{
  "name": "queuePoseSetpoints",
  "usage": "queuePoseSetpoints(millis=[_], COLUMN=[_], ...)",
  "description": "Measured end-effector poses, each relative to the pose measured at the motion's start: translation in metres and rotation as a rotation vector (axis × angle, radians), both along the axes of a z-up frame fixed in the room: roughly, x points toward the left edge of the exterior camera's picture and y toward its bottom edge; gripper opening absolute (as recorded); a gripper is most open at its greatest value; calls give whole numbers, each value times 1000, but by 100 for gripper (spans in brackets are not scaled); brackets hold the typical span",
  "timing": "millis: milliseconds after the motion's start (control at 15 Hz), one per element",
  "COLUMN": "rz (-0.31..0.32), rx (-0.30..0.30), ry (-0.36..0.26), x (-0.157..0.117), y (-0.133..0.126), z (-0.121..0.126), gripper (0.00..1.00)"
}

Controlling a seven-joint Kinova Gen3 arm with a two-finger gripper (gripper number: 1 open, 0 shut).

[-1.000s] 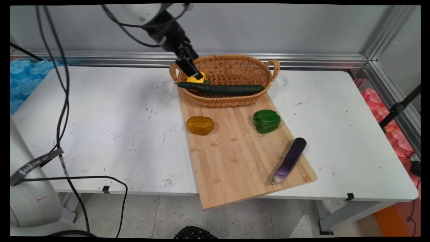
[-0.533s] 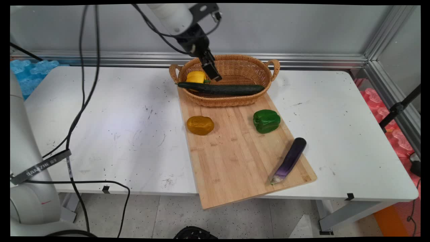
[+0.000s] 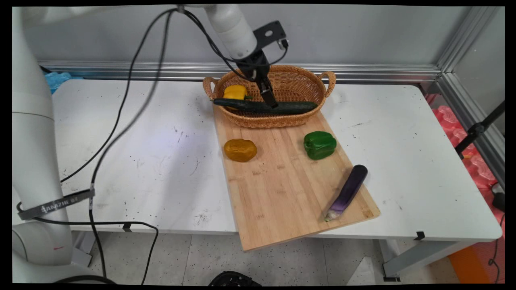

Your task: Pick up the cucumber from the vegetable basket

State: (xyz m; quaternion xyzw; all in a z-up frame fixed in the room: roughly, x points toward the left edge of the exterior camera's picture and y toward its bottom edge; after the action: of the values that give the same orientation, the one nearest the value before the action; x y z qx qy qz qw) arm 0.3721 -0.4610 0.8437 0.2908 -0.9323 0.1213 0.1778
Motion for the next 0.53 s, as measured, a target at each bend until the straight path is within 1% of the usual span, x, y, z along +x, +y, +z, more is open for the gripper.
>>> queuePoseSetpoints(millis=[200, 333, 400, 533], rz=[-12, -20, -26, -34], rx=[17, 24, 27, 29], ry=[-19, -30, -36, -41], x=[-10, -13, -14, -16], y=[-11, -15, -16, -18], z=[-17, -24, -27, -29], gripper=[100, 100, 0, 0])
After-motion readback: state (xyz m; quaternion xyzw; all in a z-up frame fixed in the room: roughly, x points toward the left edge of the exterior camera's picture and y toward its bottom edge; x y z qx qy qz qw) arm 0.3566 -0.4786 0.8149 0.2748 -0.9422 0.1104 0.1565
